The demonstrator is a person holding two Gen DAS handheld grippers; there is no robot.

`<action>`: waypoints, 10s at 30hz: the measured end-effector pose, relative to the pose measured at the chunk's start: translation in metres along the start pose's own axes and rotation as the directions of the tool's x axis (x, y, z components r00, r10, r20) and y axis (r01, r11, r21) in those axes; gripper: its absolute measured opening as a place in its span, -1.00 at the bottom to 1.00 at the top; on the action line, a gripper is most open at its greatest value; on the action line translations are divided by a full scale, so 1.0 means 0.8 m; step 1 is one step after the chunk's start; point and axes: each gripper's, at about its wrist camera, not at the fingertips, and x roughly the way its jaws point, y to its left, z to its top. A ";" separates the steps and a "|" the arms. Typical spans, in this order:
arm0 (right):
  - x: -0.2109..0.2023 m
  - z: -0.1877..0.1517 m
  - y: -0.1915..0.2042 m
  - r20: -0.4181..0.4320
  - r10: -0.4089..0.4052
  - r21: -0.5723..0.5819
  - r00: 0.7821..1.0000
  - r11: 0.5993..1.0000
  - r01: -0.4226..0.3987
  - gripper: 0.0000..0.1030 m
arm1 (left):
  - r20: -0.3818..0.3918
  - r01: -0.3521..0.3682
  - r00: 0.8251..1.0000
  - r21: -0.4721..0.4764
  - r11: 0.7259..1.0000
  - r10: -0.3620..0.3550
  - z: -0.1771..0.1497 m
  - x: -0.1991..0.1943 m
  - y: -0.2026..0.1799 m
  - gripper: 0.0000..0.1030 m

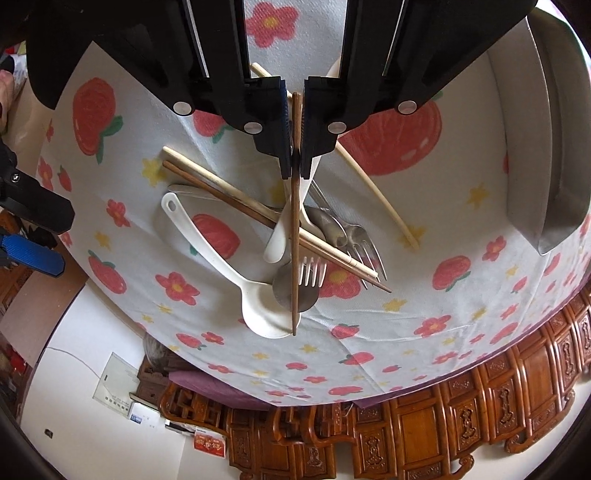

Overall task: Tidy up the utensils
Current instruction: 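Lift the chopstick with the left gripper while the right gripper grasps another wooden chopstick, then carry both chopsticks over the metal box and open the left gripper, then open the right gripper over the box while the left gripper returns to the pile, then grasp a white plastic spoon by its handle with the left gripper, then carry the white spoon toward the box with the left gripper while the right grasps a chopstick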

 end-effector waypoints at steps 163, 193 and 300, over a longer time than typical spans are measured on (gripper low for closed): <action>0.022 0.078 0.222 -0.098 0.301 -0.157 0.949 0.937 -0.313 -0.84 | 0.172 -0.184 0.959 -0.234 0.955 0.227 -0.083 -0.250 0.218 -0.63; -0.005 0.001 0.043 -0.047 0.186 -0.036 0.981 0.982 -0.188 -0.28 | 0.034 -0.090 0.995 -0.090 0.992 0.094 -0.033 -0.092 0.073 -0.46; 0.037 0.011 0.089 -0.120 0.145 -0.185 0.982 0.969 -0.166 -0.88 | 0.218 -0.077 0.969 -0.180 0.981 0.116 -0.084 -0.190 0.101 -0.96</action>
